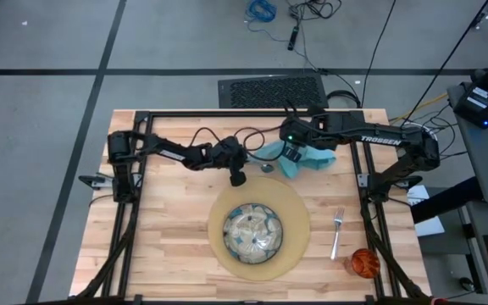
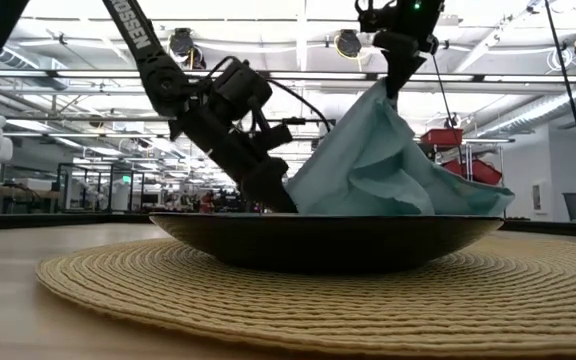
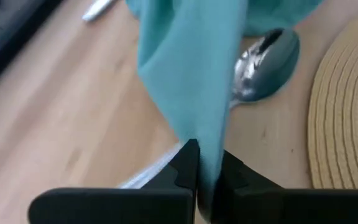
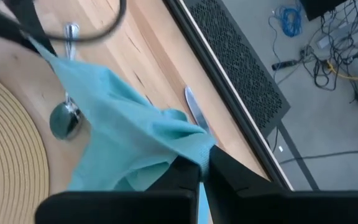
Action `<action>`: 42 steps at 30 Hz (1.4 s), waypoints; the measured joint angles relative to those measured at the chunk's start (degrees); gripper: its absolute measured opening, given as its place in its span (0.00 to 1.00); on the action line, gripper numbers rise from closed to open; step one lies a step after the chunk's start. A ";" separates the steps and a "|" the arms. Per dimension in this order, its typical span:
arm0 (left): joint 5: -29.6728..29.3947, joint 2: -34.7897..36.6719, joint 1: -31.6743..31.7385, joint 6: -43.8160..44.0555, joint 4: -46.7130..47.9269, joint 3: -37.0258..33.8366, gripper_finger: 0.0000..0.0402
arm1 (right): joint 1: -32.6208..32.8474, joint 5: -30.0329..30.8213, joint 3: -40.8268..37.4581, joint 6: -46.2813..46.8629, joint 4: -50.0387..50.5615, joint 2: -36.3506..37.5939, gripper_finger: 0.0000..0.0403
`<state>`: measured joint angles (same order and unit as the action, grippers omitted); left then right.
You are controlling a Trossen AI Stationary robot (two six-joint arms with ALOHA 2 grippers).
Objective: Set table place
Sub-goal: Fold the blue napkin
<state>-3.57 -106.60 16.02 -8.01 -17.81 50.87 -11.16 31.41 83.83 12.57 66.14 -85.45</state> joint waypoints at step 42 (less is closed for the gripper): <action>-8.99 29.06 12.66 -8.90 35.63 0.04 0.00 | 0.08 -32.55 -19.65 -0.39 -18.14 -1.36 0.16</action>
<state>-12.56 -77.54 28.68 -16.91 17.82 50.92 -11.08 -1.15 64.18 12.19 48.00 -86.80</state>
